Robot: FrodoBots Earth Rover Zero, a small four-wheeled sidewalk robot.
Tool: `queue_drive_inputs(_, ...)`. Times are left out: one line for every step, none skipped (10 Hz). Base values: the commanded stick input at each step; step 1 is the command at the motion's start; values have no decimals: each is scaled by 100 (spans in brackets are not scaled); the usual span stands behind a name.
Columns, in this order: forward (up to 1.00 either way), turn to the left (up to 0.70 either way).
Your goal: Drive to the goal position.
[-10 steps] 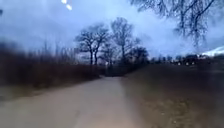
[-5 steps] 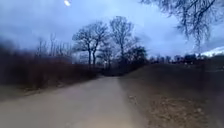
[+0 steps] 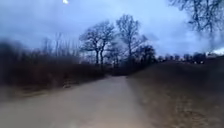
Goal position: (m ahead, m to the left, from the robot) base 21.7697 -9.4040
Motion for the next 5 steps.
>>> queue_drive_inputs(100, 0)
queue_drive_inputs(100, 0)
queue_drive_inputs(100, 0)
queue_drive_inputs(100, 0)
queue_drive_inputs(100, 0)
